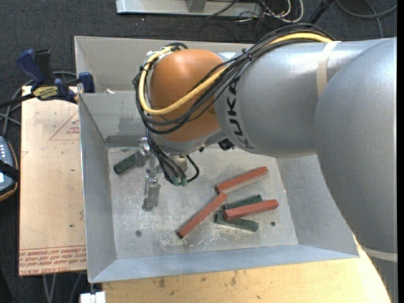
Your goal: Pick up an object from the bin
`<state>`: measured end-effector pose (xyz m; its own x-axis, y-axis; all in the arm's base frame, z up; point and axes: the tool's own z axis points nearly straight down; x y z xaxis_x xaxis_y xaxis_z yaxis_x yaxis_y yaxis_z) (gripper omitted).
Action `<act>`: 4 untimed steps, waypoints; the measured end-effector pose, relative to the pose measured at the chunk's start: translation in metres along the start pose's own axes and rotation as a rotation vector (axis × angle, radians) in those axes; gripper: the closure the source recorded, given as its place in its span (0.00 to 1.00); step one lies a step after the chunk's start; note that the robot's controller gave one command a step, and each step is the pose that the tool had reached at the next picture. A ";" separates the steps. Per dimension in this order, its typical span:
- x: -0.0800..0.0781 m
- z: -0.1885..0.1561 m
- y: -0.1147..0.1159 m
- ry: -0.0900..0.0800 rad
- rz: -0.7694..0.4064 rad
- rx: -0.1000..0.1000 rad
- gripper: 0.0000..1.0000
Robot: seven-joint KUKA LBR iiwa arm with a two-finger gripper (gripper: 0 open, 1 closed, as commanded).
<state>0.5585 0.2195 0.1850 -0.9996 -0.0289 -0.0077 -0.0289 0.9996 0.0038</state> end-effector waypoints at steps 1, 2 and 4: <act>-0.046 0.027 0.012 0.007 -0.064 0.003 0.00; -0.074 0.042 0.005 0.003 -0.212 0.001 0.00; -0.092 0.113 0.007 0.001 -0.361 0.000 1.00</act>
Offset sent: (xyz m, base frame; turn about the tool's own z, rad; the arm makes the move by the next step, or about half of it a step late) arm 0.0847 0.0022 -0.0494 -0.2479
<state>0.6508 0.2292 0.0724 -0.9249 -0.3801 -0.0074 -0.3802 0.9249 0.0015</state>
